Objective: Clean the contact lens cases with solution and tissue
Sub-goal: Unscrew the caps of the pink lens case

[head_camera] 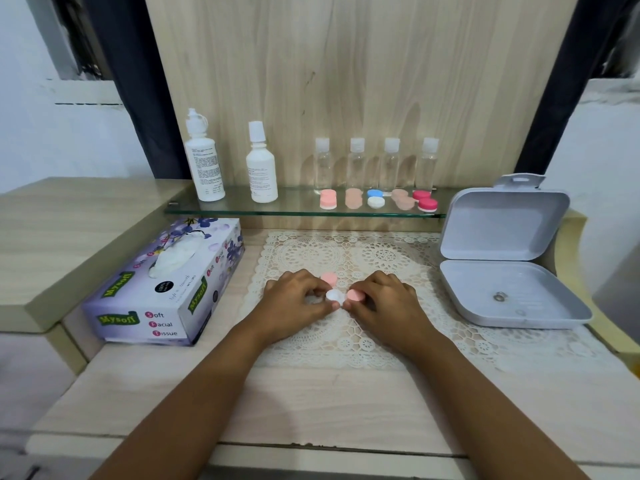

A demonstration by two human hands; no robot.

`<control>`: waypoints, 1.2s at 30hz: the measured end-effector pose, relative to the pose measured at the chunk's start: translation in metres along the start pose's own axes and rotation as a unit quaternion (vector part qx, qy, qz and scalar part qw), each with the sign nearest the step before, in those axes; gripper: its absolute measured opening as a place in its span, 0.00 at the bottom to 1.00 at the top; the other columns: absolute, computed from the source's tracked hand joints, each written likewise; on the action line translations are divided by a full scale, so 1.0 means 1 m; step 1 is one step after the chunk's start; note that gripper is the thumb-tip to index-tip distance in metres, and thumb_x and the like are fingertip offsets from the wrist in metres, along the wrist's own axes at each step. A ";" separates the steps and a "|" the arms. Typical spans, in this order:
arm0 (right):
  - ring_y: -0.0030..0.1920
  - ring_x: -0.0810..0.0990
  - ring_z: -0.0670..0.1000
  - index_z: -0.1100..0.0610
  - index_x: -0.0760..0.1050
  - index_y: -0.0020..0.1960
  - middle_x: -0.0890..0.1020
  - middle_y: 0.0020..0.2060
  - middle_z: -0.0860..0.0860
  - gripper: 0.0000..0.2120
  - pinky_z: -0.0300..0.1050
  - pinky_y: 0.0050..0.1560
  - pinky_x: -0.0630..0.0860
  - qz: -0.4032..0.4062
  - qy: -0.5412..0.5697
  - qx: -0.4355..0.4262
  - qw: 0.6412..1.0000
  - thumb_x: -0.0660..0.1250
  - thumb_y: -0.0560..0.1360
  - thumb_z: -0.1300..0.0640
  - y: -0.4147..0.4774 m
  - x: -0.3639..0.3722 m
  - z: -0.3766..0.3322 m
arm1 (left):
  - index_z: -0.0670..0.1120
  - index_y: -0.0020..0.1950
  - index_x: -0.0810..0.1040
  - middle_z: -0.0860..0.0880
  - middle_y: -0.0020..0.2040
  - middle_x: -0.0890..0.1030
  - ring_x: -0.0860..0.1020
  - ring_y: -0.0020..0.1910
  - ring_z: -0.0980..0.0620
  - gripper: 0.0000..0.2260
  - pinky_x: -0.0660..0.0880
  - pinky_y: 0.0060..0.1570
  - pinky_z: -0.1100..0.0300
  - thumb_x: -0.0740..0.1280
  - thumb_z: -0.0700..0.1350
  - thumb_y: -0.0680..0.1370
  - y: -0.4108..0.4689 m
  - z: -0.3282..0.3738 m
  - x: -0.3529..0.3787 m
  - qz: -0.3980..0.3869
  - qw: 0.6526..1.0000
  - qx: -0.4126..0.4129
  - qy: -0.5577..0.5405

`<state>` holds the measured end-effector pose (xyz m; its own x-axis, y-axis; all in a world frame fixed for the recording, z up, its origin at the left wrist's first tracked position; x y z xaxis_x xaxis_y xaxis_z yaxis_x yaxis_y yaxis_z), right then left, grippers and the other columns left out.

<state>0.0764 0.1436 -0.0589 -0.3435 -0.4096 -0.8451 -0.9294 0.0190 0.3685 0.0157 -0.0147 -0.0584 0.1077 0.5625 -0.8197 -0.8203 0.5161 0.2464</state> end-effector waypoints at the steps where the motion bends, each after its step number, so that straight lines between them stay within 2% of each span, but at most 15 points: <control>1: 0.56 0.69 0.47 0.47 0.75 0.58 0.74 0.52 0.45 0.14 0.45 0.57 0.59 -0.002 0.004 0.001 1.000 0.62 0.75 0.44 0.000 0.000 0.000 | 0.54 0.57 0.79 0.58 0.51 0.75 0.70 0.56 0.56 0.14 0.63 0.60 0.52 0.67 0.58 0.74 0.000 0.001 0.001 0.009 1.000 0.002 0.006; 6: 0.57 0.68 0.46 0.48 0.74 0.59 0.74 0.51 0.44 0.17 0.45 0.58 0.59 0.002 0.030 0.020 0.999 0.64 0.74 0.42 0.000 -0.001 0.000 | 0.54 0.55 0.78 0.58 0.51 0.75 0.69 0.55 0.57 0.13 0.60 0.55 0.57 0.66 0.58 0.74 -0.003 0.001 0.002 0.032 0.999 0.007 0.016; 12: 0.48 0.68 0.44 0.50 0.76 0.49 0.71 0.40 0.39 0.12 0.47 0.58 0.66 0.015 0.060 0.027 0.998 0.68 0.71 0.45 0.002 -0.002 0.002 | 0.53 0.59 0.77 0.59 0.53 0.74 0.68 0.56 0.57 0.14 0.58 0.54 0.57 0.64 0.56 0.76 -0.003 0.003 0.004 0.034 0.998 0.021 0.051; 22: 0.48 0.71 0.45 0.52 0.79 0.48 0.75 0.42 0.42 0.07 0.53 0.57 0.69 0.012 0.088 -0.007 0.996 0.69 0.72 0.51 0.004 -0.002 0.003 | 0.52 0.58 0.78 0.57 0.56 0.75 0.69 0.58 0.57 0.14 0.61 0.56 0.54 0.64 0.55 0.76 -0.004 0.004 0.005 0.030 0.997 0.039 0.056; 31: 0.48 0.70 0.45 0.53 0.79 0.52 0.74 0.43 0.44 0.11 0.50 0.59 0.68 0.005 0.077 0.007 0.997 0.69 0.72 0.50 0.003 -0.001 0.001 | 0.54 0.61 0.77 0.58 0.57 0.74 0.68 0.58 0.58 0.17 0.60 0.55 0.56 0.64 0.59 0.75 -0.005 0.003 0.007 0.023 0.996 0.045 0.072; 36: 0.51 0.70 0.48 0.54 0.78 0.54 0.73 0.44 0.45 0.14 0.48 0.60 0.67 0.000 0.072 0.036 0.997 0.69 0.72 0.48 0.003 -0.001 0.002 | 0.53 0.58 0.79 0.59 0.56 0.75 0.68 0.57 0.58 0.16 0.60 0.56 0.55 0.64 0.58 0.75 -0.003 0.003 0.007 0.032 0.997 0.039 0.052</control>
<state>0.0738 0.1461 -0.0577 -0.3256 -0.5368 -0.7783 -0.9384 0.0827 0.3356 0.0205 -0.0107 -0.0631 -0.0062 0.5283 -0.8490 -0.7775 0.5314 0.3364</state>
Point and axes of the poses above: each hand's wrist, its own y-axis towards the middle knuckle, its own x-axis out of the palm, z = x × y, the point moved 3 cm from there along y, towards the middle knuckle
